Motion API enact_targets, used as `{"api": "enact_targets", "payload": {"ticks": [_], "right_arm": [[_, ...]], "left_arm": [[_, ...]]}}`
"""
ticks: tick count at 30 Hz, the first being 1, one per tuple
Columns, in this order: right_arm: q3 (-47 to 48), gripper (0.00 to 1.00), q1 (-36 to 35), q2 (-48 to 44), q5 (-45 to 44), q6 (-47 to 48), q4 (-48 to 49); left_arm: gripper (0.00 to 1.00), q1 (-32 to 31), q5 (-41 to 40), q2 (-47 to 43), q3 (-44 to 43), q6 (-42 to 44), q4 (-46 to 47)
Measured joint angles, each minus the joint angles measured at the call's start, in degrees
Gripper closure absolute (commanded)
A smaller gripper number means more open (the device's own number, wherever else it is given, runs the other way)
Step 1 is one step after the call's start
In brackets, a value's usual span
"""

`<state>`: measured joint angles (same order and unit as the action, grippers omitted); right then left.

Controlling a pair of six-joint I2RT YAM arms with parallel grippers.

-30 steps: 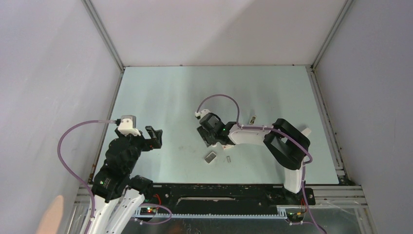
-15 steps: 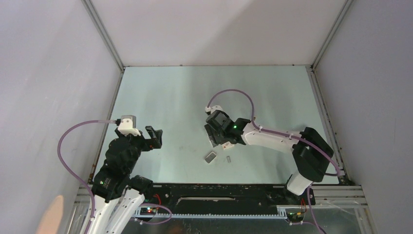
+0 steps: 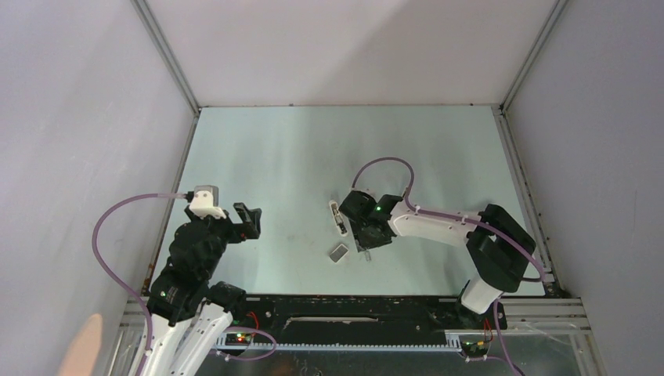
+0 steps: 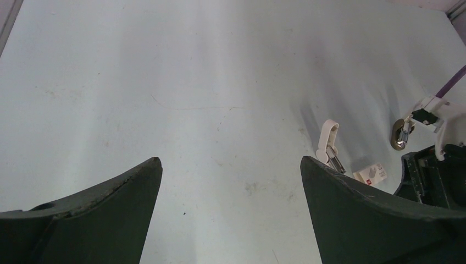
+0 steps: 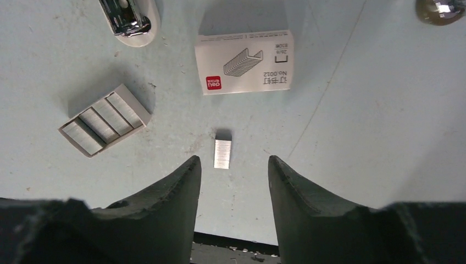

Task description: Load the staples into the stapler

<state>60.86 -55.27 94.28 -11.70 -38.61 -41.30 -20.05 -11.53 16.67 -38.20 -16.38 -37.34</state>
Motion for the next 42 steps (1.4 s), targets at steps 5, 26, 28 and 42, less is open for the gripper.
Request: {"api": "enact_targets", "payload": {"ticks": [5,26,28,42], "right_arm": [[0.00,0.58,0.00,2.43,1.99,-0.96,0.76],[0.17,0.81,0.31,7.02,4.39,-1.05,3.13],[0.20,0.82,0.15,7.02,4.37,-1.07,3.13],[-0.22,0.86,-1.31,3.28,2.38,1.42,4.90]], "left_arm": [[0.00,0.02,0.20,-0.39,0.00,0.00,0.02],[0.00,0.11,0.28,-0.61,0.00,0.00,0.02],[0.00,0.11,0.28,-0.61,0.00,0.00,0.02],[0.00,0.11,0.26,-0.66,0.00,0.00,0.02]]}}
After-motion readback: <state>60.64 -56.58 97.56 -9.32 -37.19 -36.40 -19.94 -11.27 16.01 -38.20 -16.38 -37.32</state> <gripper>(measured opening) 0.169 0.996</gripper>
